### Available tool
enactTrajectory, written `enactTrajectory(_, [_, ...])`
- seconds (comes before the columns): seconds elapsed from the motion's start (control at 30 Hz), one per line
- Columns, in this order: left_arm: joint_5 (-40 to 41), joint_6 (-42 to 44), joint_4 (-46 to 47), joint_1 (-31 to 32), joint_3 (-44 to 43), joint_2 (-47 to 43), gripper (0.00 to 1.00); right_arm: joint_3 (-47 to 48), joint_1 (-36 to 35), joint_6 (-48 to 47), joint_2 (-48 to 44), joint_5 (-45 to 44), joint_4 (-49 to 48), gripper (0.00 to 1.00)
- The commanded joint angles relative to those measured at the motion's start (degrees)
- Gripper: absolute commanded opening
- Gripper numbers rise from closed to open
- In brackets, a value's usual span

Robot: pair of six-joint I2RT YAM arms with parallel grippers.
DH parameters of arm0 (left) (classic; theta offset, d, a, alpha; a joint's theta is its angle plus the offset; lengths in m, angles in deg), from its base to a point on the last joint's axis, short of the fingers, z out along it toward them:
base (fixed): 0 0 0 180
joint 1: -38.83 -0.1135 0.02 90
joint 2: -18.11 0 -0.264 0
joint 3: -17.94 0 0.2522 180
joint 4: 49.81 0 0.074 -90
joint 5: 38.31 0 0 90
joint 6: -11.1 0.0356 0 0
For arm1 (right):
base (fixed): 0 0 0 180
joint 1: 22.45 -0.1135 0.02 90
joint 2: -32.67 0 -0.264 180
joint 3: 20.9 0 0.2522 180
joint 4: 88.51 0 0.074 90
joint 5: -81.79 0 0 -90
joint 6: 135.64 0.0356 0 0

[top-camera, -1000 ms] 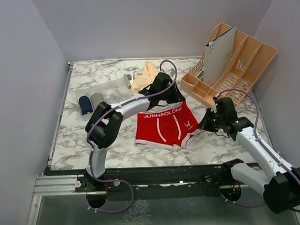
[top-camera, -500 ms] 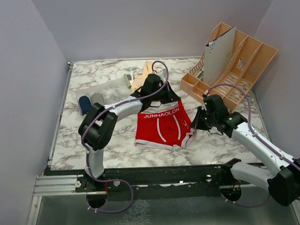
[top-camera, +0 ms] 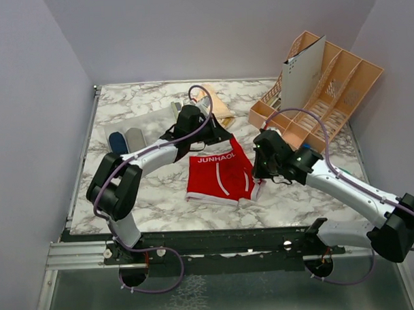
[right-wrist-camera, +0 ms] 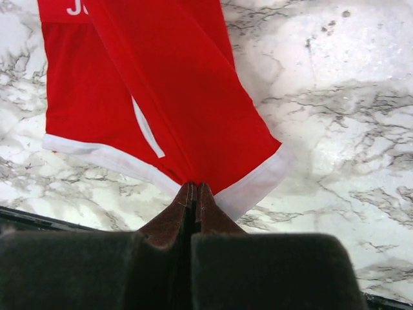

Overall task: Roll the underwear
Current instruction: Fold the underwear at the center of the board.

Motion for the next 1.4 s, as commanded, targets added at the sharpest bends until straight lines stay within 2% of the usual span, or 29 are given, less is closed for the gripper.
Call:
enactTrajectory(0.0, [-0.7, 2.3, 1.8, -2.4, 4.4, -4.7, 0.0, 4.5, -5.3, 4.0, 4.5, -7.1, 5.4, 0.0])
enactTrajectory(0.2, [-1.3, 4.3, 0.8, -5.8, 10.3, -8.5, 0.0, 8.6, -12.1, 7.4, 10.9, -9.6, 5.8, 0.0])
enactTrajectory(0.4, [-2.6, 7.6, -0.9, -10.2, 14.1, -11.1, 0.0, 11.7, -16.1, 8.6, 16.7, -6.0, 0.6, 0.0])
enactTrajectory(0.57, [-3.6, 10.9, -4.3, -13.5, 14.0, -10.1, 0.0, 13.9, -18.4, 9.5, 23.2, -0.4, -6.6, 0.0])
enactTrajectory(0.77, [-5.8, 15.1, -8.6, -16.2, 11.5, -6.5, 0.0, 17.5, -18.9, 10.6, 30.3, 2.0, -9.2, 0.0])
enactTrajectory(1.0, [-7.8, 18.0, -11.1, -16.8, 9.9, -2.6, 0.0, 17.2, -18.9, 11.9, 34.1, 4.7, -13.6, 0.0])
enactTrajectory(1.37, [-5.3, 22.3, -18.2, -17.3, 5.2, 0.9, 0.03, 18.1, -18.9, 10.8, 35.5, 8.5, -17.7, 0.0])
